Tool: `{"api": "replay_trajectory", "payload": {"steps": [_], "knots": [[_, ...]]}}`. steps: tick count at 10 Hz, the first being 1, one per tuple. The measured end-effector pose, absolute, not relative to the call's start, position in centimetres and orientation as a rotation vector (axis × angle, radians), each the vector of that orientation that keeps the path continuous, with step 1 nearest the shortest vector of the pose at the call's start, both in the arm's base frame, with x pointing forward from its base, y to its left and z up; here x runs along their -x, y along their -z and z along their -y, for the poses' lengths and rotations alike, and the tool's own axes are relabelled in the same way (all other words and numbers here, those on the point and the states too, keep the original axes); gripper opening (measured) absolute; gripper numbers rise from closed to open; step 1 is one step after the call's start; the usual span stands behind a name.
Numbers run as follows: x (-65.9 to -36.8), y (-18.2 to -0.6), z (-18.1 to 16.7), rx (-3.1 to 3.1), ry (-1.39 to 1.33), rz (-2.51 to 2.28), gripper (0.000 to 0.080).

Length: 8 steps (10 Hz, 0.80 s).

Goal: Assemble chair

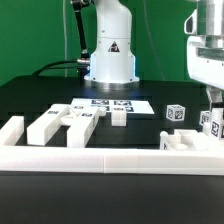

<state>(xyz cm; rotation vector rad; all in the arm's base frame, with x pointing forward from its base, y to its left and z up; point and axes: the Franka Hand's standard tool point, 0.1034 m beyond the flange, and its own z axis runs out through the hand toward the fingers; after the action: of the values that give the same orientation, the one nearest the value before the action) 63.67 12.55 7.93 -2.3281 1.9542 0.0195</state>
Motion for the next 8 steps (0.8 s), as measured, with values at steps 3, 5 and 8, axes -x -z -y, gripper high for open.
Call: {"api": "replay_trajectory", "payload": {"steps": [3, 5, 8], "knots": [[-63.6, -8.08, -12.78, 2.589, -0.011, -1.607, 0.0635], [-63.55, -8.03, -12.89, 2.746, 0.003, -1.32, 0.0647], [-63.56, -8.03, -12.88, 2.902, 0.021, -0.932, 0.0649]]}}
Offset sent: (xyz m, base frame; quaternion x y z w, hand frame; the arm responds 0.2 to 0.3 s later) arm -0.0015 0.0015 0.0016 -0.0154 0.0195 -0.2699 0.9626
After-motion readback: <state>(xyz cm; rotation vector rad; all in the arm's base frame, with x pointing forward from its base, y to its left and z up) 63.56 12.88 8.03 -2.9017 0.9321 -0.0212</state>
